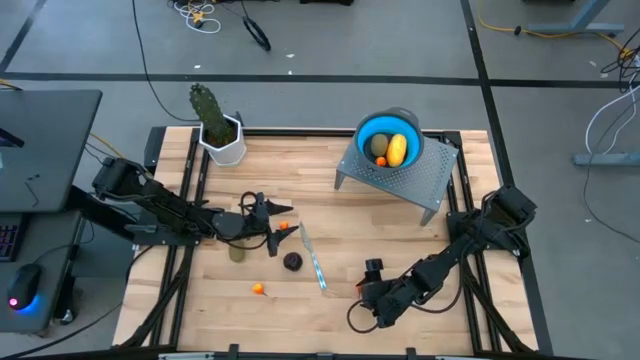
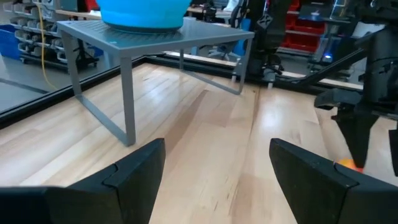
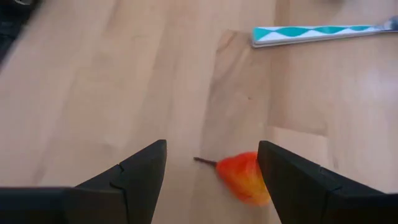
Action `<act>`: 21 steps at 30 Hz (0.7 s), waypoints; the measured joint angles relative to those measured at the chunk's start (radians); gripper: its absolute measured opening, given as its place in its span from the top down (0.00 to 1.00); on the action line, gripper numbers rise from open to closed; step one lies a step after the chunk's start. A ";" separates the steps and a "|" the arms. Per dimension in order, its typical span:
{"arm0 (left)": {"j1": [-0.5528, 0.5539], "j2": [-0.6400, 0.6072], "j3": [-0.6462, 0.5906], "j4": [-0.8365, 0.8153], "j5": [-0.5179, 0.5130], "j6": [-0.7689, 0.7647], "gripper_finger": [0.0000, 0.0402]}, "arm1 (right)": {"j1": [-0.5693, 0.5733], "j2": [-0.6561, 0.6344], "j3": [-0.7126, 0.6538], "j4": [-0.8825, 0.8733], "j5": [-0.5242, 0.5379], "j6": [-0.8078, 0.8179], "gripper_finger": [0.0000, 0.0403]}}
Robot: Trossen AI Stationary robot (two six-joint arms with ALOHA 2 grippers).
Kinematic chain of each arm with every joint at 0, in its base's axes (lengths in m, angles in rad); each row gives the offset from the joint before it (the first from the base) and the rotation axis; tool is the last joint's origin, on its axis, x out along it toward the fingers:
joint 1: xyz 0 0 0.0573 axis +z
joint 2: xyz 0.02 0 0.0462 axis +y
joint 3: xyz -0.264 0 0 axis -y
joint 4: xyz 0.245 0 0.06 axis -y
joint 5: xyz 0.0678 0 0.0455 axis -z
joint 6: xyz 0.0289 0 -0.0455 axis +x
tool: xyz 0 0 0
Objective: Pick & Place Fruit
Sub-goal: Put the orange peach in the blue strainer bowl on the shelf
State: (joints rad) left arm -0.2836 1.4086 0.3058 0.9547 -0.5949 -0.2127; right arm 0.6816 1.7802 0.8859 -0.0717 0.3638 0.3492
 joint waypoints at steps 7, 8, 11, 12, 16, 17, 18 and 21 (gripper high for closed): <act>0.000 0.000 0.000 0.000 -0.001 0.000 0.27 | -0.016 0.002 -0.044 0.046 0.004 -0.025 0.34; 0.000 0.000 0.000 0.000 -0.001 0.000 0.27 | -0.018 0.002 -0.051 0.046 0.004 -0.025 0.34; 0.000 0.000 0.000 0.000 -0.001 0.000 0.27 | -0.019 0.002 -0.053 0.050 0.002 -0.025 0.34; 0.000 0.000 0.000 0.000 0.000 0.000 0.27 | -0.018 0.002 -0.053 0.050 0.001 -0.025 0.34; 0.000 0.000 0.000 0.000 0.000 0.000 0.27 | -0.018 -0.004 -0.051 0.051 -0.002 -0.025 0.34; 0.000 0.000 0.000 -0.001 0.000 0.000 0.27 | -0.017 -0.012 -0.050 0.051 -0.001 -0.025 0.34; 0.000 0.000 0.000 -0.001 0.000 0.000 0.27 | -0.017 -0.022 -0.049 0.052 -0.001 -0.025 0.34; 0.000 0.000 0.000 -0.004 0.000 -0.001 0.27 | -0.016 -0.059 -0.048 0.051 -0.002 -0.013 0.34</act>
State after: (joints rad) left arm -0.2836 1.4086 0.3058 0.9508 -0.5953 -0.2135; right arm 0.6657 1.7209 0.8383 -0.0208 0.3620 0.3363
